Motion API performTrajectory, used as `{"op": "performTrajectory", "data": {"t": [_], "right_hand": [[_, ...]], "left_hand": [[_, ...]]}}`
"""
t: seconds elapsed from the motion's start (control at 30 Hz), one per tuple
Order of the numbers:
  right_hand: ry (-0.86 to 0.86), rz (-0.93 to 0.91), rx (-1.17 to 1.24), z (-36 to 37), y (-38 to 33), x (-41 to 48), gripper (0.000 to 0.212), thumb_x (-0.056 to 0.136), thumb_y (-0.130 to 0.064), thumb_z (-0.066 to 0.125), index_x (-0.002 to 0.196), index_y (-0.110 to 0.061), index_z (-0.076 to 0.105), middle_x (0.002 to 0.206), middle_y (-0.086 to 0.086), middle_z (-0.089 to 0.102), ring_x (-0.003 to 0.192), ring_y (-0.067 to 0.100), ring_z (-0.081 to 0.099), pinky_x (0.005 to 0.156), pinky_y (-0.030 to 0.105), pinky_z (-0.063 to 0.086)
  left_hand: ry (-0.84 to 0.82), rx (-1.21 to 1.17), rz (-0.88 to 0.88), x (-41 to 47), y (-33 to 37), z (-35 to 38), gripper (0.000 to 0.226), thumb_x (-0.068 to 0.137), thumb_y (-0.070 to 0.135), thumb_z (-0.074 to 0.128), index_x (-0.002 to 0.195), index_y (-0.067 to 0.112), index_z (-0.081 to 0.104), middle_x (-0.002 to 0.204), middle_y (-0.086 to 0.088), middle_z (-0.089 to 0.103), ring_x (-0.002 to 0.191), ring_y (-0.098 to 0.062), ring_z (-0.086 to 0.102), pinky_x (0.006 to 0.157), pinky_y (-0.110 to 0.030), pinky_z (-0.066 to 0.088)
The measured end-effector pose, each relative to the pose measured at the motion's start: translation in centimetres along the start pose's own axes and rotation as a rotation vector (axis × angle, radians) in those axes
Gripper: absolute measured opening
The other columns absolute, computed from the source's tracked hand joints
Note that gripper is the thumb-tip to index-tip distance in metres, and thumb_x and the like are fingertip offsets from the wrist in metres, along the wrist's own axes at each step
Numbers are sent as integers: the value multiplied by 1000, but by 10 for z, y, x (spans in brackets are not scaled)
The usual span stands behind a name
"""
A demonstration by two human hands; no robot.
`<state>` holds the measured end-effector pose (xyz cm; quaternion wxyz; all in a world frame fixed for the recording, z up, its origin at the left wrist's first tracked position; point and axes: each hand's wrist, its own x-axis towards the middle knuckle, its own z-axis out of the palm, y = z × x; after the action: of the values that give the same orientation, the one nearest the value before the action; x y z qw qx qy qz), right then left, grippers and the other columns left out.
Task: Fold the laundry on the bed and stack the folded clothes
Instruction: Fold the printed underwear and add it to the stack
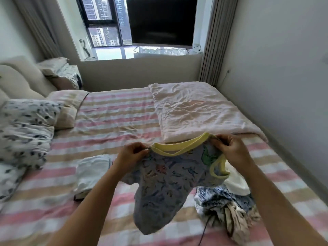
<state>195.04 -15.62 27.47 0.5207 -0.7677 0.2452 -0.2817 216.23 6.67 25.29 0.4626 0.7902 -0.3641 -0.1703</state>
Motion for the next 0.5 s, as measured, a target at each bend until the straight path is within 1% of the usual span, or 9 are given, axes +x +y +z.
{"op": "performTrajectory", "data": {"t": [0.07,0.13,0.2,0.23,0.3,0.33,0.37,0.43,0.5], "right_hand": [[-79,33,-20,46,-2,-14,12,87,1,58,85,-5,68,72,-3,65,60,-9,57,59,8,46],[-162,57,-56,88,-4,-27,12,87,4,56,88,-1,68,72,-2,63,59,-10,55,60,8,45],[-231,108,-41,126,-6,-39,13,88,4,56,89,-2,68,72,-2,62,58,-11,55,61,8,44],[-256,123,-29,143,-6,-44,14,87,4,56,89,-4,67,72,-3,62,58,-10,55,61,9,44],[-285,137,-35,171,-8,-53,14,87,3,57,89,-6,68,73,-3,62,59,-8,54,62,12,44],[-295,143,-45,184,-10,-56,13,87,2,58,89,-5,68,74,-1,63,62,-4,55,63,13,44],[-304,149,-54,195,-11,-60,12,87,1,58,89,-3,69,77,1,63,65,2,55,64,16,43],[-331,148,-64,212,-15,-65,12,87,1,58,88,2,69,79,4,62,69,9,53,63,19,41],[-376,125,-92,223,-21,-68,12,87,0,58,87,4,69,79,5,61,67,8,52,61,16,40]], "left_hand": [[-19,71,-42,-24,-29,-22,11,84,8,65,74,12,64,64,4,57,58,-3,48,56,-10,38],[-48,141,-72,-44,-56,-36,6,85,6,63,79,9,64,66,5,56,61,-5,49,55,-6,38],[-84,212,-120,-61,-81,-48,2,85,6,63,86,6,65,73,1,59,67,-11,53,57,-7,40],[-112,238,-147,-67,-91,-53,5,85,7,62,90,5,65,79,-2,61,72,-14,56,62,-10,42],[-179,276,-196,-78,-107,-60,12,85,8,63,96,4,64,88,-7,64,82,-19,60,75,-24,48],[-206,301,-214,-82,-112,-63,14,84,8,63,98,4,64,92,-8,65,86,-20,60,79,-29,48],[-225,325,-230,-86,-115,-66,15,84,9,64,98,5,64,94,-8,65,88,-19,60,81,-30,48],[-244,329,-249,-91,-119,-70,17,84,9,64,100,5,64,92,-6,63,84,-16,57,77,-26,47],[-245,287,-249,-94,-114,-73,23,84,10,64,106,4,62,92,-3,62,83,-12,56,72,-17,45]]}}
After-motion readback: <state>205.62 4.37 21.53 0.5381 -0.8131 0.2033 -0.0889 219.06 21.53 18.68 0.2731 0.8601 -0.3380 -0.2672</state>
